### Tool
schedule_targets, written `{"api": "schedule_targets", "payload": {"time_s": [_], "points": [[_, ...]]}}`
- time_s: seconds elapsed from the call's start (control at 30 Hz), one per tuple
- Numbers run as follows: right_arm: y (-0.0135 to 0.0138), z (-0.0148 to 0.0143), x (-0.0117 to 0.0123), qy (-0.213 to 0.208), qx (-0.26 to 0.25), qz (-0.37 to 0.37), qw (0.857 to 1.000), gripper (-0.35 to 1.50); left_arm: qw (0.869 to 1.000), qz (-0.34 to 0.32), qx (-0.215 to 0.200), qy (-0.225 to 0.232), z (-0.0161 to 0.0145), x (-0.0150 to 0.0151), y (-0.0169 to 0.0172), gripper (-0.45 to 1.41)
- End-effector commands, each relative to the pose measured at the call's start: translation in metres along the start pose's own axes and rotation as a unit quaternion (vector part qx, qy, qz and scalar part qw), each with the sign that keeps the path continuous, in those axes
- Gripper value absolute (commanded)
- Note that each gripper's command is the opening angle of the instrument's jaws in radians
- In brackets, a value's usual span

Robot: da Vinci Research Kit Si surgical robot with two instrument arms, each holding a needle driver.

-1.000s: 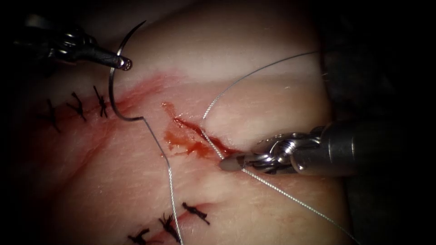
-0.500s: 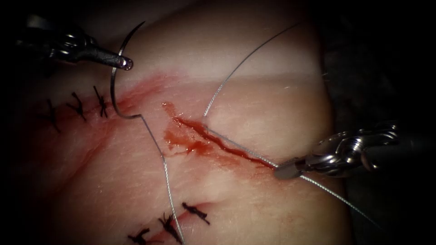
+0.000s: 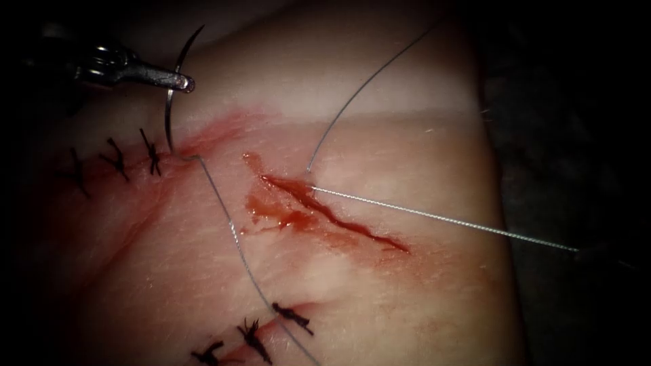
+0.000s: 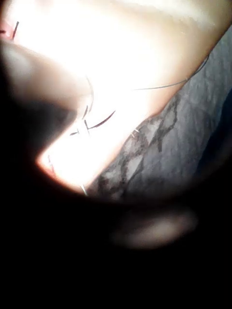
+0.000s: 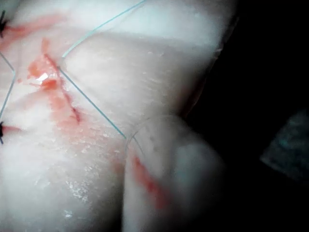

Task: Wound Closure

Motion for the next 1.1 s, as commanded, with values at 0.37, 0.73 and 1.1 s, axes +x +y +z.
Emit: {"api": "schedule_targets", "payload": {"time_s": [0.37,0.73,1.1], "points": [[0.0064,-0.0039,-0.0058,-0.035,-0.068,0.060,0.995,-0.35,0.999,-0.001,0.024,0.025,0.0002,0.0002,-0.0010,-0.45],[0.0086,-0.0051,-0.0073,-0.013,-0.126,0.056,0.990,0.89,0.999,0.000,0.028,0.030,0.0002,0.0002,-0.0013,-0.45],[-0.0018,-0.0030,0.0048,0.064,-0.103,-0.100,0.988,0.99,1.000,0.002,0.024,0.020,0.0007,0.0000,-0.0018,-0.45]]}}
